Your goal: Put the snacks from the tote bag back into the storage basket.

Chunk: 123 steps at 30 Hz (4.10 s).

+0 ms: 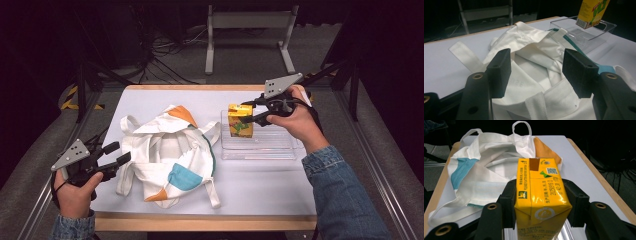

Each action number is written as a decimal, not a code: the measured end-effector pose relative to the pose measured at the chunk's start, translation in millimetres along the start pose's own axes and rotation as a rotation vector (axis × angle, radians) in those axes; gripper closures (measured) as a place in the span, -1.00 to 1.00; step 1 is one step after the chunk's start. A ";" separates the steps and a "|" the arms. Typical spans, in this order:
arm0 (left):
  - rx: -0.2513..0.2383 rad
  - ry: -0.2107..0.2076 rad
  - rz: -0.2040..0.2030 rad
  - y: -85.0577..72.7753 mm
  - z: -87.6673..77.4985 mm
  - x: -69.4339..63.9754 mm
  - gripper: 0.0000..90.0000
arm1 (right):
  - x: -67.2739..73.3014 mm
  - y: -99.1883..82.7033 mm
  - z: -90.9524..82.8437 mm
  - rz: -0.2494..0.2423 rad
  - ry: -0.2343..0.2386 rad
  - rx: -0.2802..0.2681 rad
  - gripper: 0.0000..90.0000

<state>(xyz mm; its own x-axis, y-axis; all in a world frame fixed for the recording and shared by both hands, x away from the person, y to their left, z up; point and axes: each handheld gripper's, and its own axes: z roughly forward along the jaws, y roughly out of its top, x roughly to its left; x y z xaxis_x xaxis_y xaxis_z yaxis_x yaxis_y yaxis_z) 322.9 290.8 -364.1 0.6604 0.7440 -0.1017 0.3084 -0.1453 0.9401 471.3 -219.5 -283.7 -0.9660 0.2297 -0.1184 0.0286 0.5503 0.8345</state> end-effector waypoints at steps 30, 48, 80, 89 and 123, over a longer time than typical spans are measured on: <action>0.007 -0.008 -0.003 -0.7 1.7 0.1 -0.09 | 5.3 -43.0 39.2 0.004 0.034 -0.019 0.14; 0.014 -0.009 -0.004 -0.6 2.2 -0.6 -0.09 | 6.4 -60.1 51.2 0.011 0.085 -0.003 0.14; 0.027 -0.012 -0.002 -0.7 5.1 -2.8 -0.09 | 2.0 -75.3 47.4 0.025 0.130 0.050 0.13; 0.028 -0.014 -0.003 -0.6 6.1 -2.8 -0.09 | 2.5 -78.2 44.5 0.026 0.128 0.067 0.12; 0.037 -0.015 -0.011 0.3 11.1 -1.3 -0.23 | 62.3 -42.2 -47.7 0.190 -0.195 -0.110 -0.56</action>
<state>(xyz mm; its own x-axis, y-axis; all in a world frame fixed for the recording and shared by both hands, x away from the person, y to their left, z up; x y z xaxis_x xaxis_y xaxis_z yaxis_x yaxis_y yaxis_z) 329.7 282.5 -367.3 0.6666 0.7362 -0.1170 0.3410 -0.1615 0.9261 397.7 -266.7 -300.7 -0.8779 0.4766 -0.0468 0.1662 0.3948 0.9036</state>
